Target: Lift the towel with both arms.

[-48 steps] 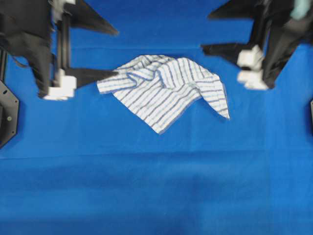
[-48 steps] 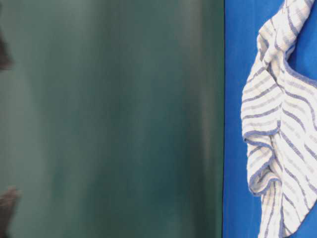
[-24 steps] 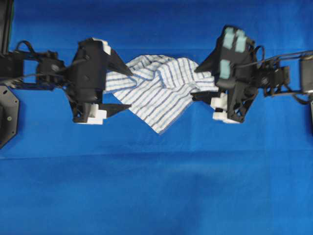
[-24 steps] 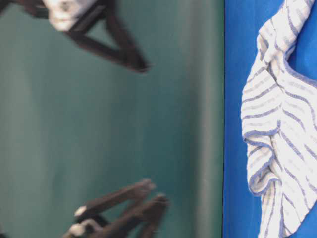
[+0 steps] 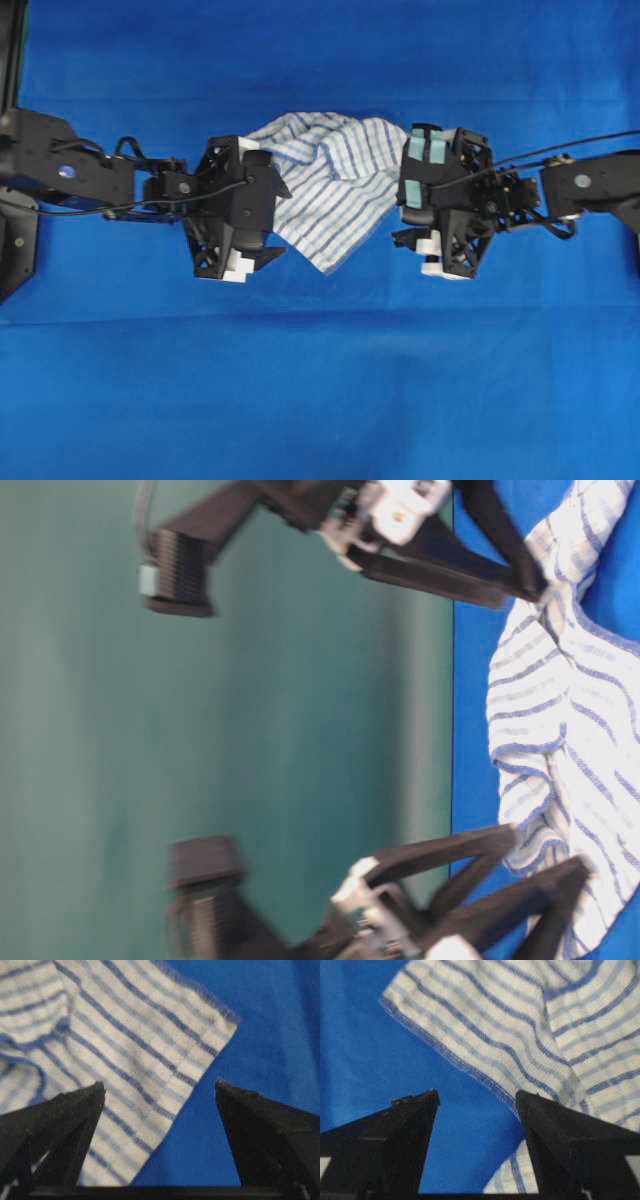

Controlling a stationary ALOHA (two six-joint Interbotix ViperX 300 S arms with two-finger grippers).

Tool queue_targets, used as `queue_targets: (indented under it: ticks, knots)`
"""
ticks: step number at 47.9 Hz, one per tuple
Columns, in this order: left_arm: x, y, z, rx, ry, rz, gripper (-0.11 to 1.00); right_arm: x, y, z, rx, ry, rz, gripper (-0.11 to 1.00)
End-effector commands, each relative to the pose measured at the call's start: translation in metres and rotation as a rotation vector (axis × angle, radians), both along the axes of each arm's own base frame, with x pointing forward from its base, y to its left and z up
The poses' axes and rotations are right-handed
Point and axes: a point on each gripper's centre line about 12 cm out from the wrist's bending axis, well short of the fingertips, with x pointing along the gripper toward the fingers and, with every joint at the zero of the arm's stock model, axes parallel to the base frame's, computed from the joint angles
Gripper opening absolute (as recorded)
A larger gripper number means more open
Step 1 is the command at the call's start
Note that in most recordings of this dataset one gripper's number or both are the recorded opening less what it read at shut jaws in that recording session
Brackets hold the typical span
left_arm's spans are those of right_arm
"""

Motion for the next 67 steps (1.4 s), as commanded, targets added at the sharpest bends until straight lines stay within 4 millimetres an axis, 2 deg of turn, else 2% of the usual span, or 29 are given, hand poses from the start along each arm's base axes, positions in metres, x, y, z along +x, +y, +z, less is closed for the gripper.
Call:
queue_targets:
  ticks: [1, 9, 17, 22, 26, 29, 36, 38, 40, 45, 51, 55, 67]
  knots:
    - [0.006, -0.001, -0.009, 0.002, -0.011, -0.003, 0.9, 0.004, -0.005, -0.006, 0.012, -0.016, -0.008, 0.65]
    - [0.009, -0.001, -0.029, 0.003, 0.0, -0.003, 0.9, 0.009, -0.01, -0.027, 0.025, 0.011, -0.017, 0.65]
    - [0.011, 0.0, -0.035, 0.003, 0.002, -0.001, 0.89, 0.01, -0.014, -0.031, 0.027, 0.016, -0.026, 0.65]
    - [0.01, 0.001, -0.035, 0.003, 0.005, 0.002, 0.84, 0.009, -0.014, -0.031, 0.026, 0.016, -0.024, 0.64]
    - [0.01, 0.003, -0.035, 0.003, 0.006, 0.007, 0.71, 0.01, -0.015, -0.031, 0.024, 0.012, -0.024, 0.62]
    - [0.01, 0.005, -0.035, 0.003, 0.006, 0.013, 0.55, 0.01, -0.015, -0.03, 0.027, 0.006, -0.025, 0.55]
    - [0.007, 0.013, -0.035, 0.002, 0.012, 0.034, 0.15, 0.012, -0.015, -0.029, 0.03, -0.008, -0.022, 0.1]
    - [0.006, 0.015, -0.036, 0.002, 0.019, 0.04, 0.06, 0.012, -0.014, -0.029, 0.03, -0.013, -0.02, 0.0]
    - [0.006, 0.016, -0.036, 0.0, 0.022, 0.044, 0.02, 0.012, -0.015, -0.029, 0.032, -0.014, -0.022, 0.0]
    - [0.005, 0.017, -0.034, 0.0, 0.022, 0.046, 0.02, 0.013, -0.015, -0.028, 0.034, -0.017, -0.024, 0.0]
    - [0.003, 0.016, -0.018, -0.003, 0.011, 0.048, 0.02, 0.014, -0.015, -0.02, 0.034, -0.038, -0.025, 0.0]
    - [0.0, 0.016, -0.003, -0.004, 0.003, 0.048, 0.02, 0.015, -0.015, -0.004, 0.031, -0.078, -0.027, 0.0]
    - [-0.018, 0.015, 0.065, 0.001, -0.084, 0.046, 0.02, 0.009, -0.018, 0.057, 0.006, -0.198, -0.045, 0.0]
